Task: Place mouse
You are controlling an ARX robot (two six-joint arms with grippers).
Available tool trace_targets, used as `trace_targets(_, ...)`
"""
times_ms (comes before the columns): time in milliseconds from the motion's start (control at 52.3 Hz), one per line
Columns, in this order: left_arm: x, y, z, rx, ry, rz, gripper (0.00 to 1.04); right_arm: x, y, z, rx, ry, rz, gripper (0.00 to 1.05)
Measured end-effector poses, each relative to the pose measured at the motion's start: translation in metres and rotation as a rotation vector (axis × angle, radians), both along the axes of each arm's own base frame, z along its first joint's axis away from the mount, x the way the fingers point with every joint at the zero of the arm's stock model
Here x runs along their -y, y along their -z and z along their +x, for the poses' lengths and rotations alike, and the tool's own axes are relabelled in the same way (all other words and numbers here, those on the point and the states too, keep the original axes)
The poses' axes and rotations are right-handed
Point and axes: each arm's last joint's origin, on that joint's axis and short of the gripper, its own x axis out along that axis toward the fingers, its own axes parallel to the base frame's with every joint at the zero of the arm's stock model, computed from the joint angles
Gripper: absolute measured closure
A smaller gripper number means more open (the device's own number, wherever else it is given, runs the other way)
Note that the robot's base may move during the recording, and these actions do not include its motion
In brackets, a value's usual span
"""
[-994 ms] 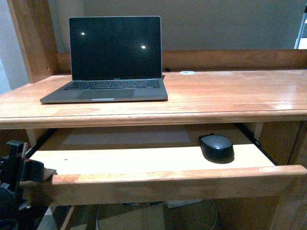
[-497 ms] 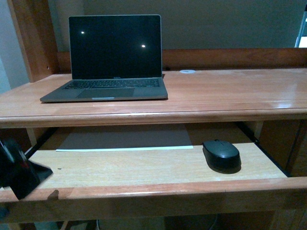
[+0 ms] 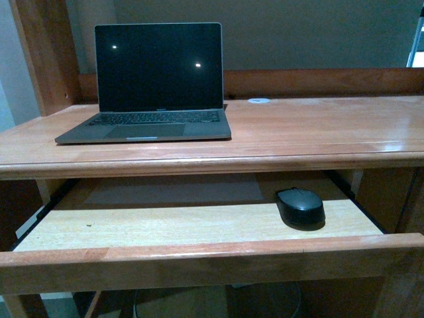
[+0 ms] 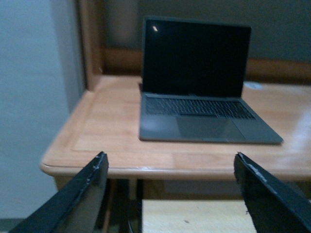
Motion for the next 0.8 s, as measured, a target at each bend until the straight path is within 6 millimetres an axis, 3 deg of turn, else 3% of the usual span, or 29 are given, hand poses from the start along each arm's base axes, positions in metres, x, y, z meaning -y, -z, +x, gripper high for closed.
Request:
trace_targets(96, -0.001, 0.021, -0.011, 0.011, -0.018, 0.019, 0.5, 0.0, 0.0, 0.0, 0.0, -0.001, 0.0, 0.07)
trace_targets(172, -0.001, 0.055, -0.022, -0.06, -0.016, 0.027, 0.74, 0.0, 0.0, 0.0, 0.0, 0.0, 0.0, 0.07)
trace_targets(268, -0.001, 0.062, -0.037, -0.009, -0.017, 0.027, 1.03, 0.0, 0.0, 0.0, 0.0, -0.001, 0.0, 0.07)
trace_targets(402, -0.001, 0.086, -0.052, -0.036, -0.017, 0.03, 1.03, 0.0, 0.0, 0.0, 0.0, -0.001, 0.0, 0.07)
trace_targets(803, -0.001, 0.105, -0.074, -0.029, -0.017, 0.03, 1.03, 0.0, 0.0, 0.0, 0.0, -0.001, 0.0, 0.07)
